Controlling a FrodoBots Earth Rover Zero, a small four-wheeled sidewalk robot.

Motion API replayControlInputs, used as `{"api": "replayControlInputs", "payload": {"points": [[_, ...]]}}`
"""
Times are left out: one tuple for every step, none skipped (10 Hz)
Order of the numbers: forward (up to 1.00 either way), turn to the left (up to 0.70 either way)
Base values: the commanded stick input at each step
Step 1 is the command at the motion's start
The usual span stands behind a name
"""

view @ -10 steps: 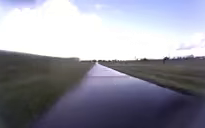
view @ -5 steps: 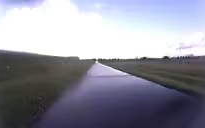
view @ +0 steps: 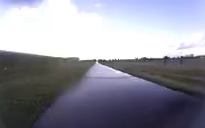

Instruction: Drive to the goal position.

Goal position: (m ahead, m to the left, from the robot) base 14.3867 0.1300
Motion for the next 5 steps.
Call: {"api": "replayControlInputs", "payload": {"points": [[0.45,0.00],[0.45,0.00],[0.45,0.00],[0.45,0.00],[0.45,0.00]]}}
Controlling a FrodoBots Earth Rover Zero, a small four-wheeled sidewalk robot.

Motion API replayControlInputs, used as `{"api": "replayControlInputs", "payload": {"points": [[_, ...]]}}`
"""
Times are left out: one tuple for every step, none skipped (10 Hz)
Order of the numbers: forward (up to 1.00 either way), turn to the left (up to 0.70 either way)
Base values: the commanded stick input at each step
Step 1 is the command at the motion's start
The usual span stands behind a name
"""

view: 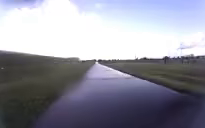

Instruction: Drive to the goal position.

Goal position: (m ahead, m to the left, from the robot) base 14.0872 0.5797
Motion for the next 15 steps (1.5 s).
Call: {"api": "replayControlInputs", "payload": {"points": [[0.45,0.00],[0.45,0.00],[0.45,0.00],[0.45,0.00],[0.45,0.00],[0.45,0.00],[0.45,0.00],[0.45,0.00],[0.45,0.00],[0.45,0.00],[0.45,0.00],[0.45,0.00],[0.45,0.00],[0.45,0.00],[0.45,0.00]]}}
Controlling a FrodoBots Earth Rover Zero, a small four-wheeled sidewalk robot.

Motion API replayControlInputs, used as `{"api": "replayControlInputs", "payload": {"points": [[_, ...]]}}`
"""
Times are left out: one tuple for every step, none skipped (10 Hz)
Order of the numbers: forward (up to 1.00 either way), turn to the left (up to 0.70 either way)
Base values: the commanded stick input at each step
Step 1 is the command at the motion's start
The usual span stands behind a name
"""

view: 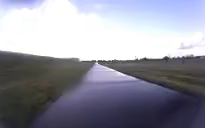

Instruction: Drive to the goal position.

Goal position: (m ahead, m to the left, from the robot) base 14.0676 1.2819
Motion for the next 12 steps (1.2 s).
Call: {"api": "replayControlInputs", "payload": {"points": [[0.45,0.00],[0.45,0.00],[0.45,0.00],[0.45,0.00],[0.45,0.00],[0.45,0.00],[0.45,0.00],[0.45,0.00],[0.45,0.00],[0.45,0.00],[0.45,0.00],[0.45,0.00]]}}
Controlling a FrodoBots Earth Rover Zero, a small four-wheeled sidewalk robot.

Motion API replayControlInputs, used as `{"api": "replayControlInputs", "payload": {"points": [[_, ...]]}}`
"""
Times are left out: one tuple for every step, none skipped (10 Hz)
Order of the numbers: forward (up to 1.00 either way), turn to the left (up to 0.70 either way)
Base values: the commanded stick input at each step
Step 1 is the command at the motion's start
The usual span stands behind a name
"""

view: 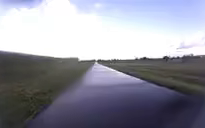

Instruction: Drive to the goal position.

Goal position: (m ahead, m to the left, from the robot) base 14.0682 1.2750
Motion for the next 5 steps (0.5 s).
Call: {"api": "replayControlInputs", "payload": {"points": [[0.45,0.00],[0.45,0.00],[0.45,0.00],[0.45,0.00],[0.45,0.00]]}}
